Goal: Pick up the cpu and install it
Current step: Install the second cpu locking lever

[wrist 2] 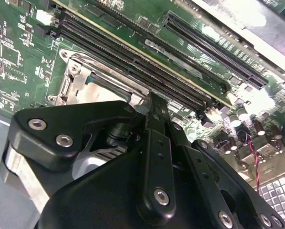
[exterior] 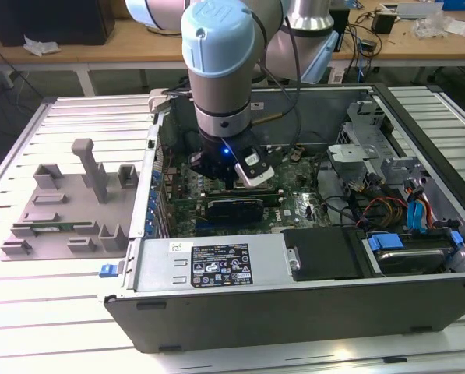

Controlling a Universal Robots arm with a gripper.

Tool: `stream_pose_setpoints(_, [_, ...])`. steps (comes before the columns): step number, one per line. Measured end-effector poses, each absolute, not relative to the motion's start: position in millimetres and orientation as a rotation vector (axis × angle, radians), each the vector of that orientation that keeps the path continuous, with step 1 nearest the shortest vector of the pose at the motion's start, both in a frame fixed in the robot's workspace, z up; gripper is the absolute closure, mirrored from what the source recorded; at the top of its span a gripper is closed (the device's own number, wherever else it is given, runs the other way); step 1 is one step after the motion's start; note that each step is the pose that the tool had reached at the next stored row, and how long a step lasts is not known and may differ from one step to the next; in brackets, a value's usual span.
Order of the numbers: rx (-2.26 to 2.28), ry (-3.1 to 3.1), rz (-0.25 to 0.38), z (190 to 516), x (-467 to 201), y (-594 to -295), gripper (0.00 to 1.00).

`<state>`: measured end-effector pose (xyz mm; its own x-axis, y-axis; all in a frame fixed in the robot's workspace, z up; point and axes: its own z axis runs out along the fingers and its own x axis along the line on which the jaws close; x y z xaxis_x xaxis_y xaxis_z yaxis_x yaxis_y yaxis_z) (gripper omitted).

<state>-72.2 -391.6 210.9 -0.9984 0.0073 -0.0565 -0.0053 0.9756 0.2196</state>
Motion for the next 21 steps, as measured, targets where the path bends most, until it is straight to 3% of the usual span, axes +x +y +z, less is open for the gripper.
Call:
stream_pose_setpoints(12, [0.002,3.064,0.356,206,-73,-400,0.89])
stream_pose_setpoints(13, [0.004,3.052,0.437,201,-78,-400,0.89])
stream_pose_setpoints(14, [0.007,3.048,0.463,196,-80,-398,0.89])
stream_pose_setpoints(21, [0.007,3.048,0.463,195,-84,-397,0.89])
